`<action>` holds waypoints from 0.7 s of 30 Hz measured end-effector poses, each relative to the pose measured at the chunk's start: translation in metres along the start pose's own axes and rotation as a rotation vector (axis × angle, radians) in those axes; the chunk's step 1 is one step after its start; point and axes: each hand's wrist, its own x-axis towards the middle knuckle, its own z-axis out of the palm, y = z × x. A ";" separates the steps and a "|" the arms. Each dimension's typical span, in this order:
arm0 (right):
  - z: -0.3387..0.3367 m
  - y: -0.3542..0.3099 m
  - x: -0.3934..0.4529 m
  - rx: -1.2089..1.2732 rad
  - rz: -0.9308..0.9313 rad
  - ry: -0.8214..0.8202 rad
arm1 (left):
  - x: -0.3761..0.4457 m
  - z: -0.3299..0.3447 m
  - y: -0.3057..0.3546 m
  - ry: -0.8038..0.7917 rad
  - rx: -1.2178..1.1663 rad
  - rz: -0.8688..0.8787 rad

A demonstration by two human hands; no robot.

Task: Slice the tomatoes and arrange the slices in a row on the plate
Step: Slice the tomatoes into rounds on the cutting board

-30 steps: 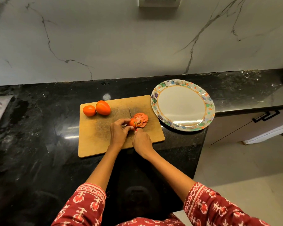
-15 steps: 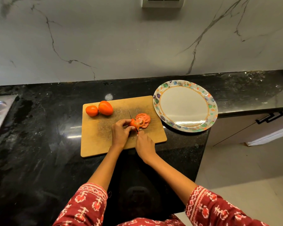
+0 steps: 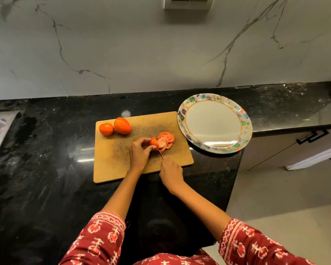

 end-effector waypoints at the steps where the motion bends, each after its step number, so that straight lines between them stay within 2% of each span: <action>1: 0.001 0.001 -0.003 0.002 -0.001 -0.004 | 0.000 0.000 0.000 0.009 -0.006 -0.009; 9: 0.010 0.026 -0.024 -0.074 0.007 0.014 | 0.011 -0.003 -0.004 -0.007 -0.106 -0.119; 16: 0.011 0.025 -0.022 0.011 0.053 0.045 | 0.005 -0.006 -0.015 -0.116 -0.023 0.012; 21: 0.009 0.025 -0.022 0.005 0.038 0.041 | 0.000 0.001 -0.007 -0.185 -0.064 -0.002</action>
